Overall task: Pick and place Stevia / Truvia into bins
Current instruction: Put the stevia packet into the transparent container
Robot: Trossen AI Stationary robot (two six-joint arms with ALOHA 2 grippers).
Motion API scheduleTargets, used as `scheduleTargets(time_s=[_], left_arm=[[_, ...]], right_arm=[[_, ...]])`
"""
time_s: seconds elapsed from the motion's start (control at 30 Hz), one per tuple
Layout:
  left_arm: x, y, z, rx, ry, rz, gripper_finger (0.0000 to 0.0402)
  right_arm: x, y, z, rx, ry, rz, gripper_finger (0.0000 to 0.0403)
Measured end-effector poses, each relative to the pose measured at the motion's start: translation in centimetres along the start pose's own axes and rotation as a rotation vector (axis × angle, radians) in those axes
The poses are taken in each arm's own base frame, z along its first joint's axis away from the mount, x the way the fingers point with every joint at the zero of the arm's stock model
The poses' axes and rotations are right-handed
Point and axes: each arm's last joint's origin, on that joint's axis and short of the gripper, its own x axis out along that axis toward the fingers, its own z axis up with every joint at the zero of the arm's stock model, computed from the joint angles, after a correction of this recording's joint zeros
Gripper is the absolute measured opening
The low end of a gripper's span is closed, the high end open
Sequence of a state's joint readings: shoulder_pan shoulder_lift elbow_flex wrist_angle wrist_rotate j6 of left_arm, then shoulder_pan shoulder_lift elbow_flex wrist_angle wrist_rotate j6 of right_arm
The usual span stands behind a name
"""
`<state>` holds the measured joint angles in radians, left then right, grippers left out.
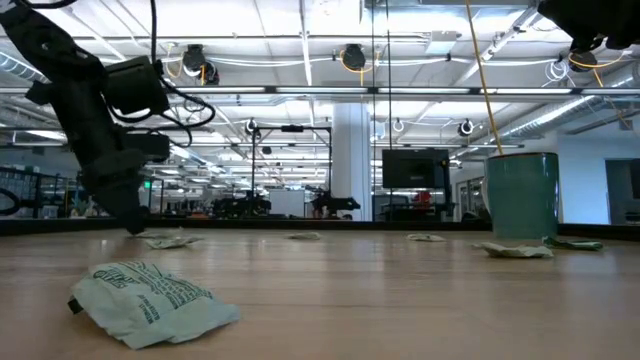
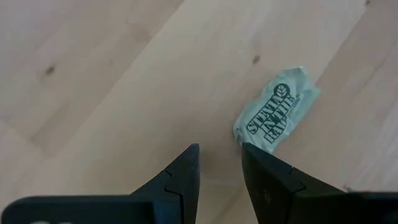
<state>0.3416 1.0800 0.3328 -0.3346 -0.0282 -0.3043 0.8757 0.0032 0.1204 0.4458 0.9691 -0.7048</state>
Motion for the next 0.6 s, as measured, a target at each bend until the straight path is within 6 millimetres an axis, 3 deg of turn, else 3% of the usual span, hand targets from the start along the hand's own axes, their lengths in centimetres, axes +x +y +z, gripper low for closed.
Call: scheduleTargets(time_s=[0.4,0.6], left_arm=[[-0.07,-0.21,1.02,0.037,-0.113,0.002,0.0122],[0.56,-0.12,0.65,0.003,-0.068,0.015,0.0122]], right_arm=[[0.0,-0.04,0.05,0.007,-0.003,-0.003,0.0073],[0.0,-0.04,0.05,0.01,-0.003,-0.003,0.0073]])
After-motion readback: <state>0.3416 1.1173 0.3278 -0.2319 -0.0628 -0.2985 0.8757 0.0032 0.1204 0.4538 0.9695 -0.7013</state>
